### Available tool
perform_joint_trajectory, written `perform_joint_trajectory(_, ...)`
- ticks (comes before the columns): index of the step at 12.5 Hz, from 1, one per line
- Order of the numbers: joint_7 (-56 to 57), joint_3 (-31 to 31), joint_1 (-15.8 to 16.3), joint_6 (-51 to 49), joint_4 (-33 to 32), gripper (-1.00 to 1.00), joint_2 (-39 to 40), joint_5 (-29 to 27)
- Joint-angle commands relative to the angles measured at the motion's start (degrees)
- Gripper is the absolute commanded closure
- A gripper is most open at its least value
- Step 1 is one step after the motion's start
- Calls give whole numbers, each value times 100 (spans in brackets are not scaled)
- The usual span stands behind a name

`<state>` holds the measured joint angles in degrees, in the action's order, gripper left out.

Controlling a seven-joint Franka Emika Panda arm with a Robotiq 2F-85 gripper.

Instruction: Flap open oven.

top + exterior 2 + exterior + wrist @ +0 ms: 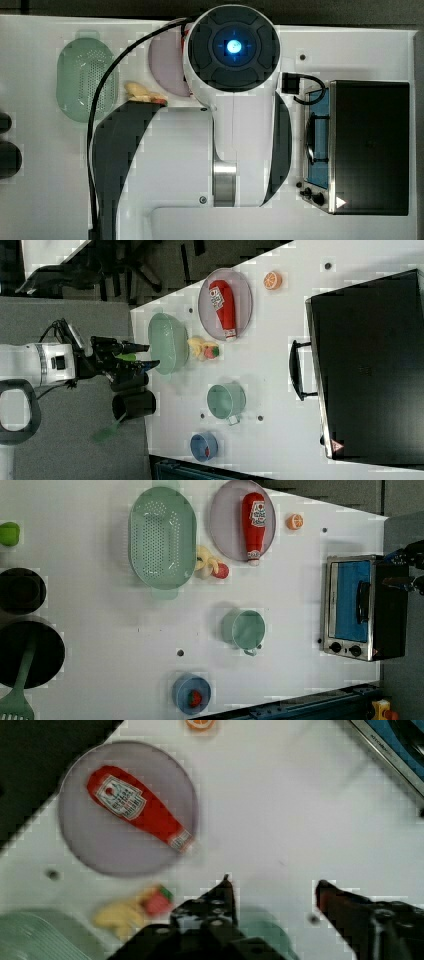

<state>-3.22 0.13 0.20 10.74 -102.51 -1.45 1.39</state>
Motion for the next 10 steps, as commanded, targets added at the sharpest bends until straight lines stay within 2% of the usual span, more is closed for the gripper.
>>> perform_joint_trajectory(1, 372, 218, -676, -1052, -665, -58, -1493, -106)
perform_joint_trajectory(3, 372, 219, -676, -1051, -665, -99, -1492, -106)
perform_joint_trajectory(5, 373, 219, -676, -1051, -665, -100, -1493, -106)
perform_joint_trajectory(6, 373, 219, -676, -1051, -665, -90, -1492, -106)
perform_joint_trajectory(10, 375, 187, -681, -1053, -680, 9, -1485, -105)
